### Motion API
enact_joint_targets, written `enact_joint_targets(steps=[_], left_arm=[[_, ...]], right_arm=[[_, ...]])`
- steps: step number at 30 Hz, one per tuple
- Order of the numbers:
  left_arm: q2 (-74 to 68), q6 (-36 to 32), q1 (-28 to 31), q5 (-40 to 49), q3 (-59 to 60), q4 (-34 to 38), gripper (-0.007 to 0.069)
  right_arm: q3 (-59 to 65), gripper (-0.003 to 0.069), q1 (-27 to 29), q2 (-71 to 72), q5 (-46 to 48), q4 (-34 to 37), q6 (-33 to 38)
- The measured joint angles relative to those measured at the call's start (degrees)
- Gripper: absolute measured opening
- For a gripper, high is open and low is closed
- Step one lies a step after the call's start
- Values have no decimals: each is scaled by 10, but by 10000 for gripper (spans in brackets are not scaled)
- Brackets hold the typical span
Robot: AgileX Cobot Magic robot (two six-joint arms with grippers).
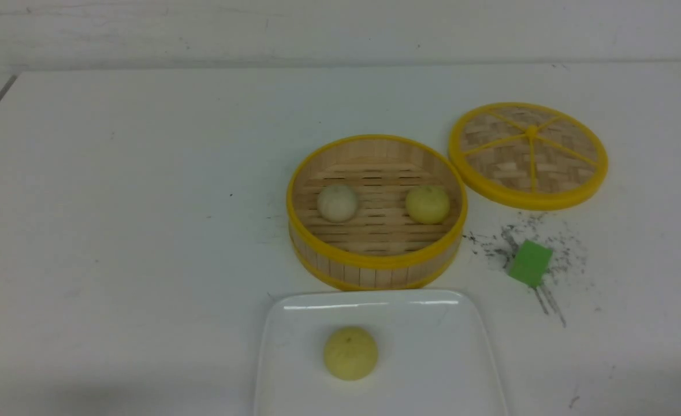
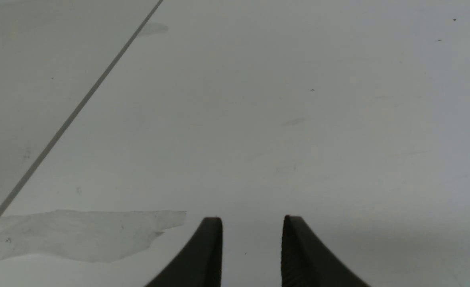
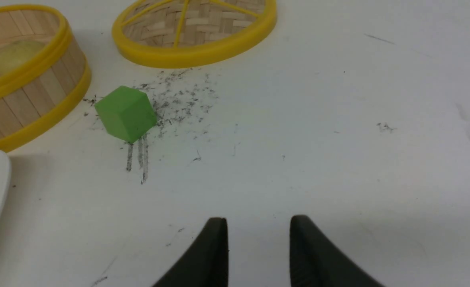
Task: Put the steamed buns into the plate on the white tablecloth.
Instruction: 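Reach toward a bun in the bamboo steamer with the right gripper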
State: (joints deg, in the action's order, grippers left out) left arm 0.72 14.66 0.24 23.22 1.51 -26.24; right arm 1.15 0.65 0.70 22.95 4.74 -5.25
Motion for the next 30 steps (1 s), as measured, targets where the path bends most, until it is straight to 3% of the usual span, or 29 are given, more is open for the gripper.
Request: enact_joint_targets(steps=[22,24,26,27,30], left_arm=[[0,12,0,-1,0,10,240],[0,39,0,-7,0,38,240],[0,101,0,-21,0,105,240],[0,181,0,-33,1,192,240],[0,286,0,-40,1,305,240]], right_arm=[[0,240,0,0,-3,-34,-7],[0,240,0,0,-7,-7,-28],[2,240,0,0,-14,69,-67],[3,240,0,0,-20,127,-114],[3,240,0,0,-29,219,-167]])
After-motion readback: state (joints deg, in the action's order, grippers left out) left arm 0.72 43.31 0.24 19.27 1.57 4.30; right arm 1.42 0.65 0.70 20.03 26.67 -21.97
